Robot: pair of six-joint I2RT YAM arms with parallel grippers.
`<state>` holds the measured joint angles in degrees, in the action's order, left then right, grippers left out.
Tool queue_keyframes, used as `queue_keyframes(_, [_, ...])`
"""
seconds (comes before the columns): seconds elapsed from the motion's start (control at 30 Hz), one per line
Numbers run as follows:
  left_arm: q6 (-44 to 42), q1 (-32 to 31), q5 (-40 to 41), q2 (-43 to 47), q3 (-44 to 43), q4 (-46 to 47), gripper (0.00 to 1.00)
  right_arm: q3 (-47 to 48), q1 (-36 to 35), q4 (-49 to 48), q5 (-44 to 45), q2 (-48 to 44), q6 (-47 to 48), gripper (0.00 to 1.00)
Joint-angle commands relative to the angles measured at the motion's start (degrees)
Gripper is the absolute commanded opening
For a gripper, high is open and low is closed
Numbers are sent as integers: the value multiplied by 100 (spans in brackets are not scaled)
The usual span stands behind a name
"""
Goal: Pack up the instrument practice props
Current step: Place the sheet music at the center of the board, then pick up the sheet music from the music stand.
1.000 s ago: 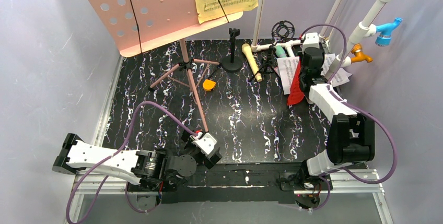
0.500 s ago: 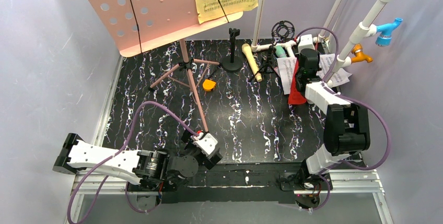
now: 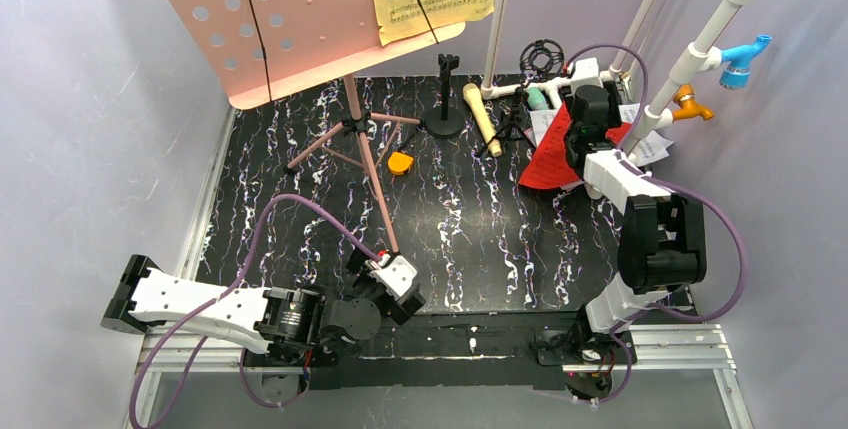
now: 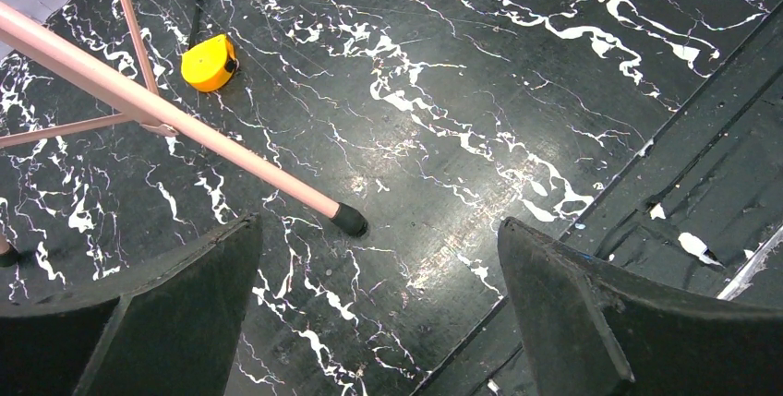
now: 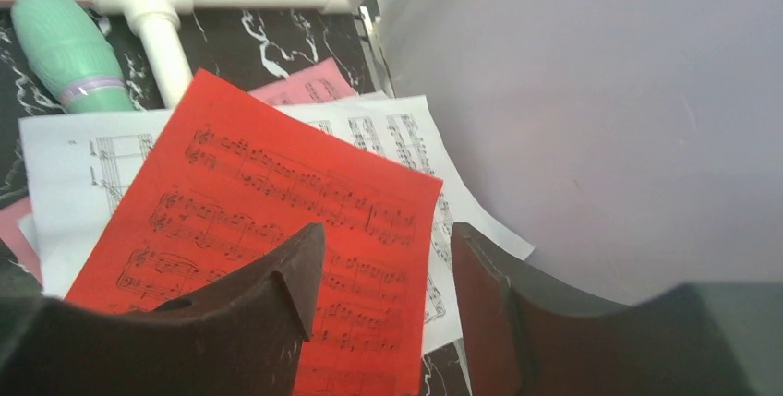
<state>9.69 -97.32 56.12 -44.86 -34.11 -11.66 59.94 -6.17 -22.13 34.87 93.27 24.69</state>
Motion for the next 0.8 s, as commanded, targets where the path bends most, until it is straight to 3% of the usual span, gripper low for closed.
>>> queue_keyframes(0.0, [164,-631,207,45,-153,-53,98,619,-7,552,-449,-368,-385,64])
queue_keyframes(0.23, [313,-631,207,264,-121,-100,98,1160,-24,2342,-2196,-850,-559,74])
queue_keyframes(0.43, [500,-635,221,609,-15,-122,98,1654,-24,4171,-5208,-1436,470,89])
queue_keyframes(0.6, [612,-631,268,953,123,-18,98,2030,-24,4614,-6380,-1672,432,98])
queue_keyframes(0.77, [770,-632,294,1229,242,-28,98,2526,-24,4460,-7518,-1671,-22,98])
